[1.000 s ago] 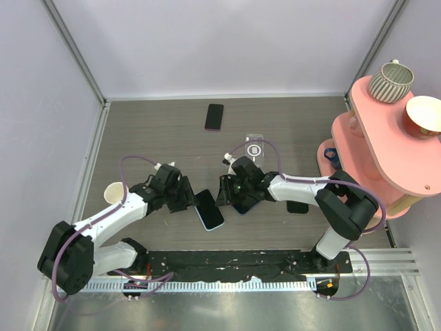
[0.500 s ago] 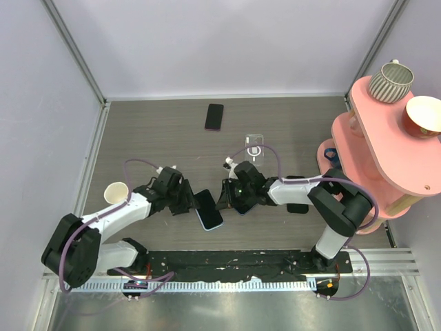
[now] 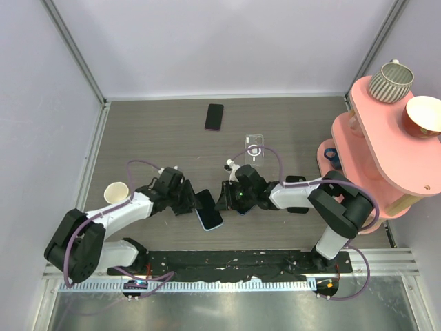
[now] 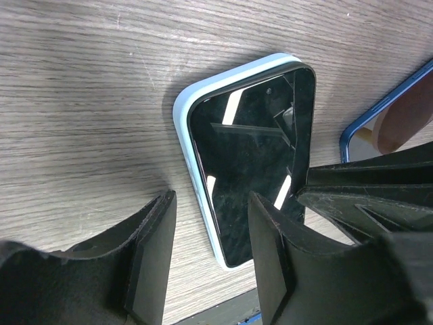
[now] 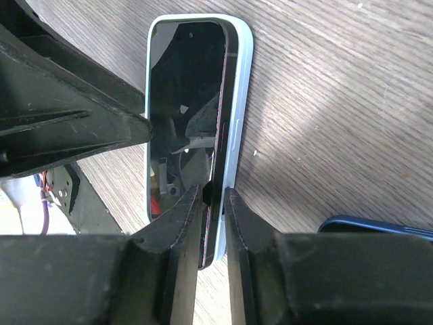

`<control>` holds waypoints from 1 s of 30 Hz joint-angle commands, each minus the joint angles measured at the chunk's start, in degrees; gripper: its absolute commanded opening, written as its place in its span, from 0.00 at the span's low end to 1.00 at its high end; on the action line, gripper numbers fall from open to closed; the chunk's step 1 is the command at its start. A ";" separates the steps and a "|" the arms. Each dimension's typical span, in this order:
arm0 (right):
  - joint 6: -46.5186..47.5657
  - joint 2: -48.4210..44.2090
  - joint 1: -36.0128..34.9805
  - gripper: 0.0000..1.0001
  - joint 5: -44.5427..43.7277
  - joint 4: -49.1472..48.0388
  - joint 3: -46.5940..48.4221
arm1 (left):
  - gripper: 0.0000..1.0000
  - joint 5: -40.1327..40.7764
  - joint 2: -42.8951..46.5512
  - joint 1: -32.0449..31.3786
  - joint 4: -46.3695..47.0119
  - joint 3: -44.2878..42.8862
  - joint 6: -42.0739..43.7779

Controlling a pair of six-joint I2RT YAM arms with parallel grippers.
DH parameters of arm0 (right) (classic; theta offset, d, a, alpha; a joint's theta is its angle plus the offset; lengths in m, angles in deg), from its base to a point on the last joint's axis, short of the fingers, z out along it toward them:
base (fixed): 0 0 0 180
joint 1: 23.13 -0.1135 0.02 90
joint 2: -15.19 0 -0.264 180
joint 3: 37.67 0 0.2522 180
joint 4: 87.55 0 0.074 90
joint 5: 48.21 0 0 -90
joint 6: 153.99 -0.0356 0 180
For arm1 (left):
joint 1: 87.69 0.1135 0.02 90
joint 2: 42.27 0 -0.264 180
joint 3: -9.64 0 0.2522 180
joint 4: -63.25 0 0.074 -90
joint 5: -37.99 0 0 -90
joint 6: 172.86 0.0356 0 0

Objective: Put the phone into the phone case

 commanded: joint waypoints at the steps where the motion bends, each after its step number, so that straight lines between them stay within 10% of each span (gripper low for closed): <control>1: 1.05 2.39 -1.43 0.25 -1.86 3.56 -1.25 | 0.49 -2.23 -1.33 0.20 4.47 0.56 -1.48; 23: -0.09 9.59 -1.87 0.08 -2.56 -3.56 -6.08 | 0.46 -3.90 -1.60 0.20 7.21 2.49 -1.74; 30: 2.28 5.47 -4.94 0.24 -12.41 7.42 -1.52 | 0.46 -3.64 -0.02 0.20 6.68 2.76 -1.57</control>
